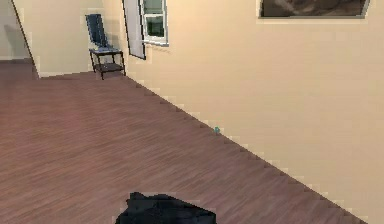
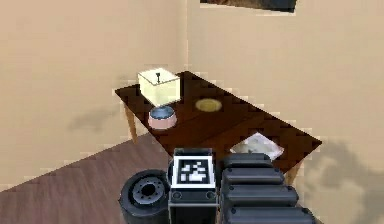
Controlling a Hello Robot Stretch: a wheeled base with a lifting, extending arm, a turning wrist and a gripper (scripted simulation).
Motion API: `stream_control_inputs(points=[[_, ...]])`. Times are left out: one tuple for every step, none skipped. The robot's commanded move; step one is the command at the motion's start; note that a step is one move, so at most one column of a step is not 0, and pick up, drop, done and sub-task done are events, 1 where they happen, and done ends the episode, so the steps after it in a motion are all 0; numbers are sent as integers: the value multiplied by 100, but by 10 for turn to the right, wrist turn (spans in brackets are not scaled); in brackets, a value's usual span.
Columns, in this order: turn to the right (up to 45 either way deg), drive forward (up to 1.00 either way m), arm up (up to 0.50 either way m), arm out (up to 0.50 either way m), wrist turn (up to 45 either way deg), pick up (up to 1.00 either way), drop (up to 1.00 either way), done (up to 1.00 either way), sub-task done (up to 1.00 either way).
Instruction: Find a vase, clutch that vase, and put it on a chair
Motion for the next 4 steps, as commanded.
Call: stream_control_inputs(points=[[-450, 0, 0, 0, 0, 0, 0, 0, 0], [0, 100, 0, 0, 0, 0, 0, 0, 0], [0, 100, 0, 0, 0, 0, 0, 0, 0], [0, 100, 0, 0, 0, 0, 0, 0, 0]])
